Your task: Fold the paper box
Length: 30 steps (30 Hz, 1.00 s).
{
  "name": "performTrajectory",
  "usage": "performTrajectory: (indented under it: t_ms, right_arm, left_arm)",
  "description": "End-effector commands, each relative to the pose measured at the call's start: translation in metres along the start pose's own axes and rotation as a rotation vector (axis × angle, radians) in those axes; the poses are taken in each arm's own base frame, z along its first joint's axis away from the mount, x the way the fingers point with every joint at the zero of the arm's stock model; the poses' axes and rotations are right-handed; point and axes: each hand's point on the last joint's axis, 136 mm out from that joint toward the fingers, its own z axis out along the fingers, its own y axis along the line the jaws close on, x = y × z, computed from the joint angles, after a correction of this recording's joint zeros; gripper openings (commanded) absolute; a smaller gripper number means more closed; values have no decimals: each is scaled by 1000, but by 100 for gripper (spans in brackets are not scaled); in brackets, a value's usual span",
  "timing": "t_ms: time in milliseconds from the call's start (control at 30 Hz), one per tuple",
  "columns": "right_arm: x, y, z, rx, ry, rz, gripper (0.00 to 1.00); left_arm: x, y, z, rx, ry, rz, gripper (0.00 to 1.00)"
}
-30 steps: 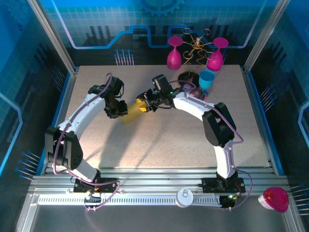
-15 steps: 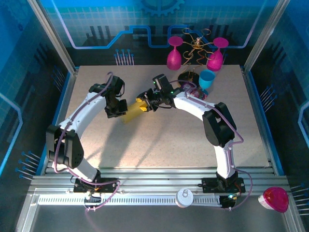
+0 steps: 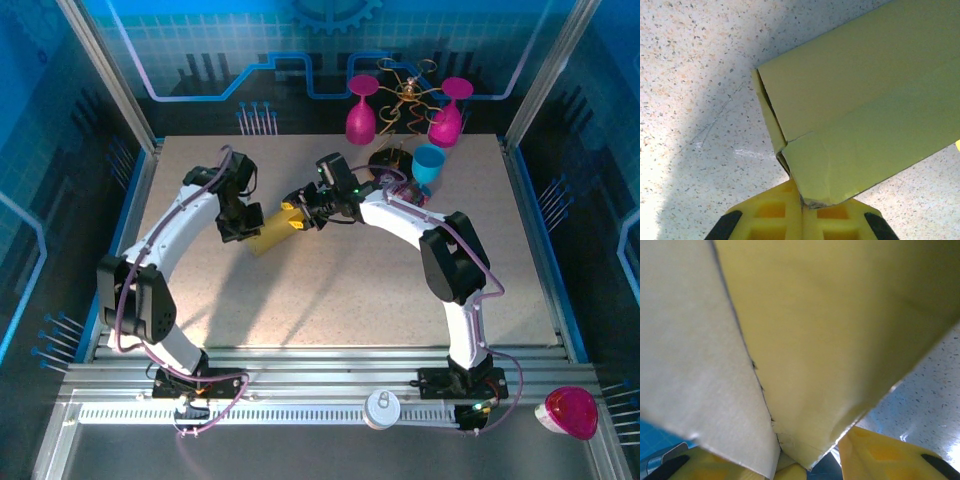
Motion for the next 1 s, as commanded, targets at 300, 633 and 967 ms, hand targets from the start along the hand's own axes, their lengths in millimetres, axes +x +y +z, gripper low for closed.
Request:
performTrajectory:
  t_ms: [300, 633, 967]
  right_arm:
    - [1, -13, 5, 49, 11, 27, 41]
    - [0, -11, 6, 46, 9, 29, 41]
    - [-1, -11, 6, 46, 11, 32, 40]
  left_arm:
    - [-5, -16, -11, 109, 12, -52, 19]
    - [-4, -12, -15, 86, 9, -17, 24]
    - [-8, -2, -8, 24, 2, 31, 10]
